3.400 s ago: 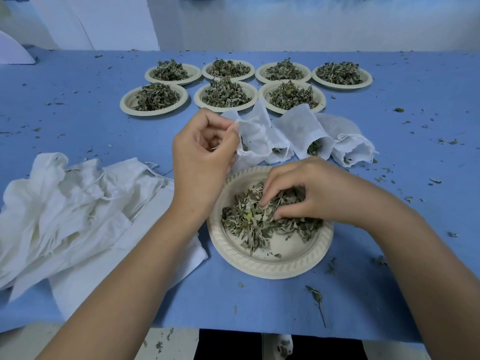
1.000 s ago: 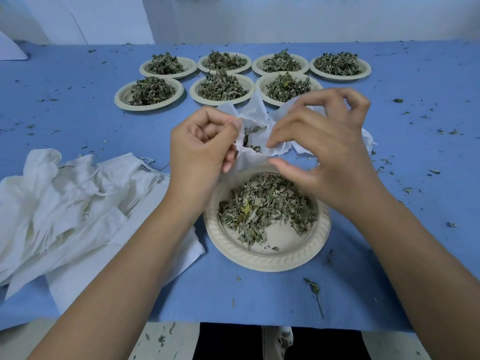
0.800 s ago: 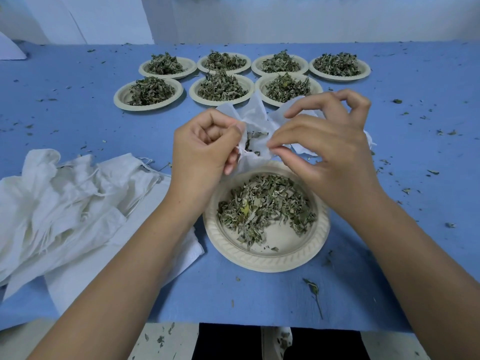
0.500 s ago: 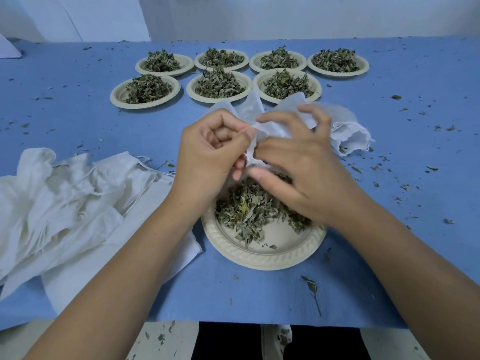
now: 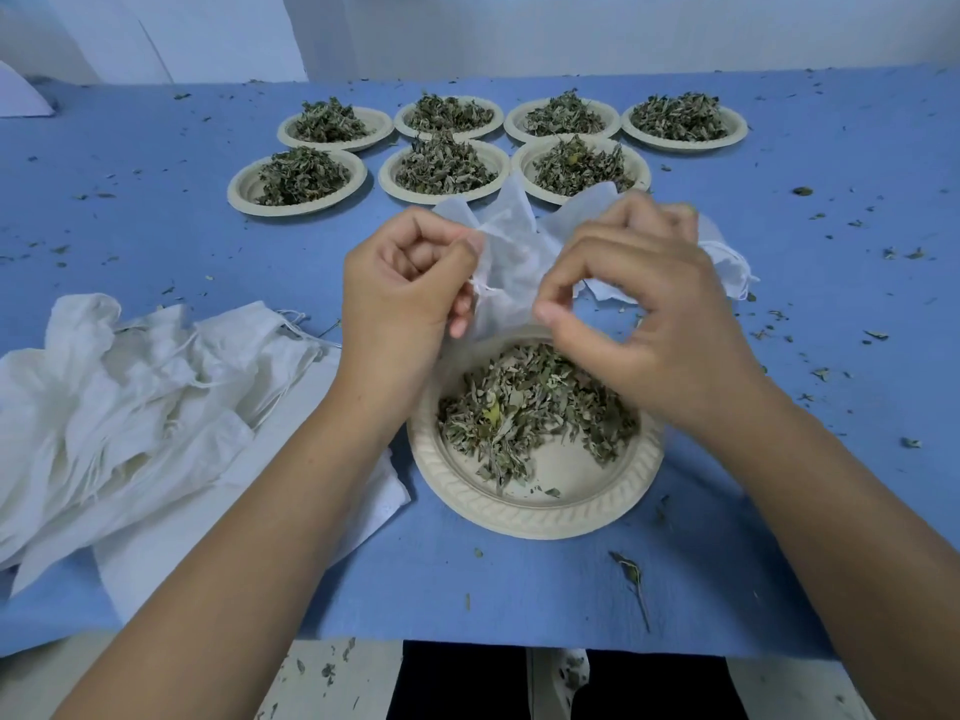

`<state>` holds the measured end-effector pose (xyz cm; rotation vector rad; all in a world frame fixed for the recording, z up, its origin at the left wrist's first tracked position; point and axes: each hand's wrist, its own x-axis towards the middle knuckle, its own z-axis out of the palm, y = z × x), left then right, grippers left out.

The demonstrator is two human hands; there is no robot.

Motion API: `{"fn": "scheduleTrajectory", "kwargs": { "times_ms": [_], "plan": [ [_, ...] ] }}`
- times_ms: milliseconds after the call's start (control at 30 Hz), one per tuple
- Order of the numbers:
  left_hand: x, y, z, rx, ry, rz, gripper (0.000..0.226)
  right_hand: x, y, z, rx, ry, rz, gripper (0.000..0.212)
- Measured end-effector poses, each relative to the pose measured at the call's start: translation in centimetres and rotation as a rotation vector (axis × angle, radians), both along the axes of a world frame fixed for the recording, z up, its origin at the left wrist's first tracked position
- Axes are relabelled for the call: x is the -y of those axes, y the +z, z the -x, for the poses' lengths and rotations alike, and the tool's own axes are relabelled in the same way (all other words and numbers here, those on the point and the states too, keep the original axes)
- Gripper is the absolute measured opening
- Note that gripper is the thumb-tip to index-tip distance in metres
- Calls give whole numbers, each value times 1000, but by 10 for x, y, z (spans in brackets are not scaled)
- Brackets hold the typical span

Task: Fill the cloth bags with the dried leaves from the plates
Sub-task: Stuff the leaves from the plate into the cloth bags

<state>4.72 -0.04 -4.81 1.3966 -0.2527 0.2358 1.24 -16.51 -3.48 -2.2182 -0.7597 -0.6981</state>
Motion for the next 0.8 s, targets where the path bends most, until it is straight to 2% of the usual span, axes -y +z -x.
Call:
{"fn": "scheduleTrajectory", "kwargs": {
  "times_ms": [67, 133, 200, 400, 500, 700, 800],
  "plan": [
    [0, 1, 1, 15, 4, 12, 25, -1, 1, 3, -197, 215, 110, 19],
    [1, 1, 1, 32, -11, 26, 24, -4, -3, 4, -392, 355, 302, 39],
    [1, 1, 1, 35, -6, 29, 24, -8, -10, 3, -439, 386, 416, 45],
    [1, 1, 1, 48, 0, -20, 23, -16, -19, 3, -397, 359, 383, 9],
    [0, 0, 0, 53, 17, -28, 23, -9, -11, 2, -376, 352, 235, 7],
    [1, -2, 1, 82, 44, -104, 22, 1, 3, 4, -403, 326, -455, 20],
    [3, -3, 3, 105, -4, -147, 19, -2, 3, 2, -343, 234, -636, 21]
  ]
}}
